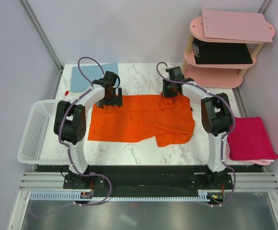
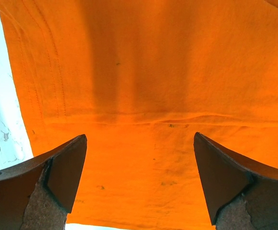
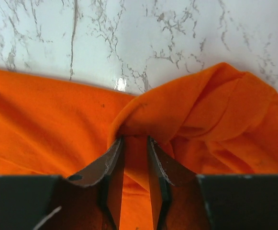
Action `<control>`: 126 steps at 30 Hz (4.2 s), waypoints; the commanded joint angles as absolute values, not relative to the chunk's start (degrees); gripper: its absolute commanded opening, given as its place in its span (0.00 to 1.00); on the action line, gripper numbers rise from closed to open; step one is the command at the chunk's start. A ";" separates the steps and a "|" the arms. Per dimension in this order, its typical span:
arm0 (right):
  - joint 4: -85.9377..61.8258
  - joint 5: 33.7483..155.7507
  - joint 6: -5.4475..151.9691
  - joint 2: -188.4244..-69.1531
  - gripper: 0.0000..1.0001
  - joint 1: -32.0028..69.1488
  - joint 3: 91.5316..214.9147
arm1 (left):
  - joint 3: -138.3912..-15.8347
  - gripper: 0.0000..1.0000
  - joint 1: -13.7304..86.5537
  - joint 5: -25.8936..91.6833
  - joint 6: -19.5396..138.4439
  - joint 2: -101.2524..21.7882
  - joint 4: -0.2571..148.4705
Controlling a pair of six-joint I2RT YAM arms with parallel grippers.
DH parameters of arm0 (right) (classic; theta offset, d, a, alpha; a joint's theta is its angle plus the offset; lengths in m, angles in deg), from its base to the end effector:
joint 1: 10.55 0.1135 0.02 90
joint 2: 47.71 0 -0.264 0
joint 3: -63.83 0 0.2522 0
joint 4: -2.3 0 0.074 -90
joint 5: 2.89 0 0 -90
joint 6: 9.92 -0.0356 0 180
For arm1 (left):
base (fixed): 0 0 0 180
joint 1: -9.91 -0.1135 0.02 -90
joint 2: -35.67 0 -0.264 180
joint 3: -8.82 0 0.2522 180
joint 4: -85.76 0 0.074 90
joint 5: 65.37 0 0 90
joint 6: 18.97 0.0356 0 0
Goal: Fold and stack the t-shirts
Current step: Fold the flattened tshirt in 1/3 of the way
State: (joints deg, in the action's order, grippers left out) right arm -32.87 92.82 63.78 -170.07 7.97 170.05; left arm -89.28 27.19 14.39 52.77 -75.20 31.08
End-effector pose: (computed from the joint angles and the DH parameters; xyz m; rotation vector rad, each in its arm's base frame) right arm 0.4464 0.1533 0.1810 -0.0922 2.4982 0.3815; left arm 0.3856 -0.1133 0.2037 -0.0717 2.7123 0.0664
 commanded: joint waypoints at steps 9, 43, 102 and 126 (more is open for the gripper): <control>-30.44 90.01 62.24 -161.61 0.33 4.22 163.73 | -88.09 0.99 28.98 13.74 51.96 -75.59 34.03; -25.96 96.08 58.19 -144.05 0.00 3.51 149.49 | -88.00 0.99 29.51 13.03 52.05 -75.42 34.03; -28.00 85.50 60.66 -156.79 0.50 0.17 159.07 | -96.00 0.02 20.81 4.68 45.02 -87.72 21.47; -24.29 102.05 53.80 -164.95 0.50 2.36 163.10 | -91.60 0.62 23.71 8.20 49.41 -76.30 28.06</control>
State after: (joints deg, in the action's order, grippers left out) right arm -24.83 101.70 54.32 -164.81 1.81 160.63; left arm -91.68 23.30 6.81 47.28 -81.36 26.25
